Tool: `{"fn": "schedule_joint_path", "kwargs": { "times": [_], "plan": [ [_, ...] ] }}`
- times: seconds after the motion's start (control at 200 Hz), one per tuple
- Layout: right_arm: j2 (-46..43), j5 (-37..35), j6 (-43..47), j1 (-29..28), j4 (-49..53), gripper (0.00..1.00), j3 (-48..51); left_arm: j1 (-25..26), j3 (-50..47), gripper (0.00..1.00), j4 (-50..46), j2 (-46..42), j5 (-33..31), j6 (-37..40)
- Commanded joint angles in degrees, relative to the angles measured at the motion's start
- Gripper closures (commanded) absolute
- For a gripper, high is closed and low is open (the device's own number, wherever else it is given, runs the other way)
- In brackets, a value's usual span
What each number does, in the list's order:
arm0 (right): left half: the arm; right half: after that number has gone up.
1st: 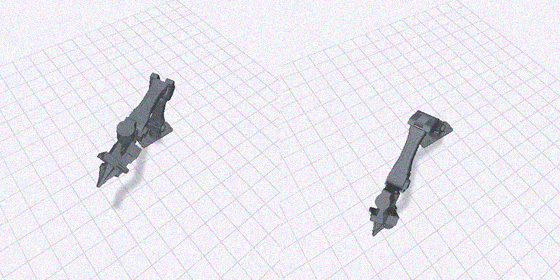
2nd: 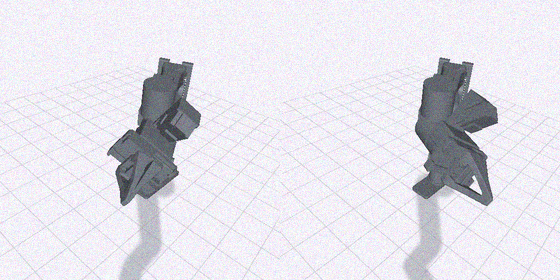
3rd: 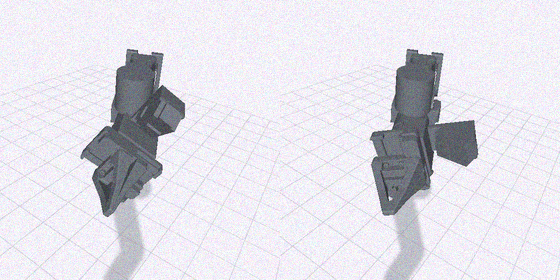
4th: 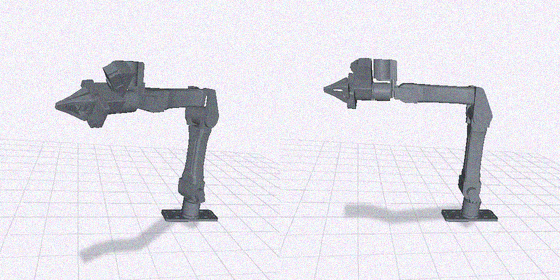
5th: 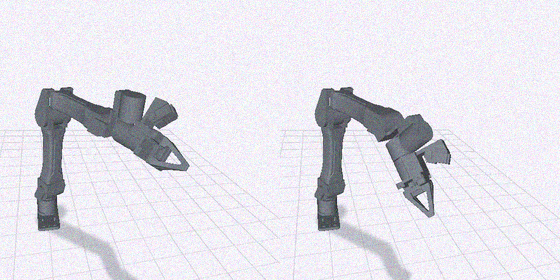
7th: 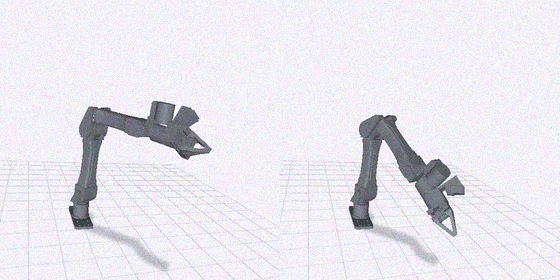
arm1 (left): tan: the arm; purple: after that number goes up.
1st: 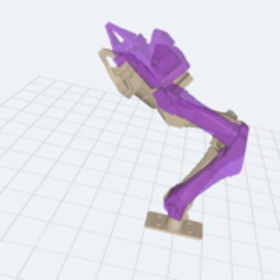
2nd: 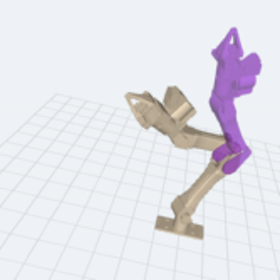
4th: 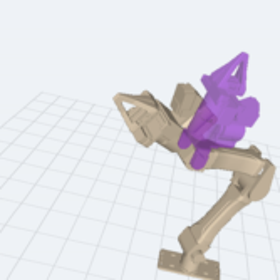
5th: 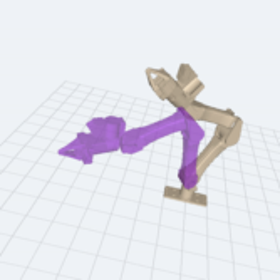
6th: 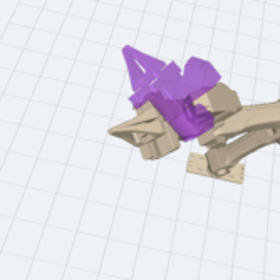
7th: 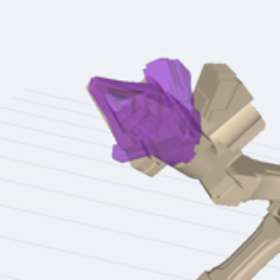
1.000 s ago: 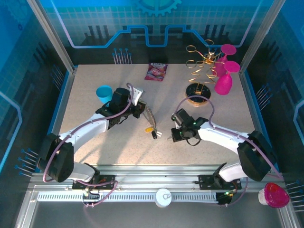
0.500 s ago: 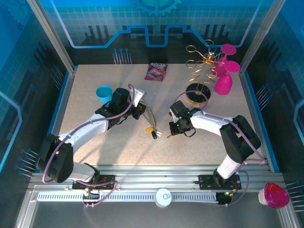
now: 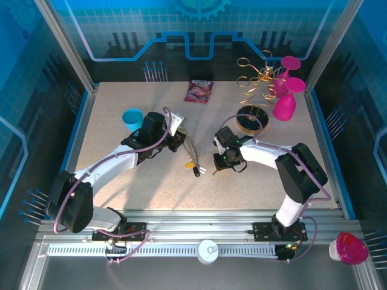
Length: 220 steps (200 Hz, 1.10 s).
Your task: Put the keys on the keyring
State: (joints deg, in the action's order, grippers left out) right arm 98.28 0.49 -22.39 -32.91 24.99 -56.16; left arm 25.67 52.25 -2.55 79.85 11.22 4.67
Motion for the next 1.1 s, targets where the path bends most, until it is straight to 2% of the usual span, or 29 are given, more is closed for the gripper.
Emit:
{"fn": "schedule_joint_path", "kwargs": {
  "times": [0.0, 0.205, 0.41, 0.625, 0.75, 0.871, 1.096],
  "plan": [
    [1.1, 0.8, 0.3, 0.7, 0.3, 0.83, -1.3, 0.1, 0.2, 1.00, -0.2, -1.3, 0.9, 0.9],
    [1.9, 1.1, 0.2, 0.7, 0.0, 0.84, -1.8, 0.1, 0.2, 1.00, -0.4, -1.5, 0.7, 1.1],
    [1.8, 1.4, 0.4, 0.8, 0.0, 0.92, -1.8, 0.1, 0.2, 1.00, -0.6, -1.8, 0.6, 1.1],
    [-5.1, 0.6, 2.7, 0.7, -1.1, 1.00, 1.4, 0.1, 0.5, 1.00, -1.0, -1.8, 0.7, 1.6],
    [-11.7, 1.5, 8.8, 0.3, -4.6, 1.00, 5.4, 0.1, 0.9, 1.00, -1.4, -2.1, 2.1, 3.2],
    [-21.4, 3.6, 18.7, -1.0, -10.3, 1.00, 11.3, 0.2, 0.1, 1.00, -0.5, -4.0, 4.8, 7.9],
    [-38.9, 15.1, 38.1, -1.9, -27.3, 1.00, 23.9, 1.1, -7.1, 1.00, 6.8, -10.9, 14.3, 22.7]
  ]
}}
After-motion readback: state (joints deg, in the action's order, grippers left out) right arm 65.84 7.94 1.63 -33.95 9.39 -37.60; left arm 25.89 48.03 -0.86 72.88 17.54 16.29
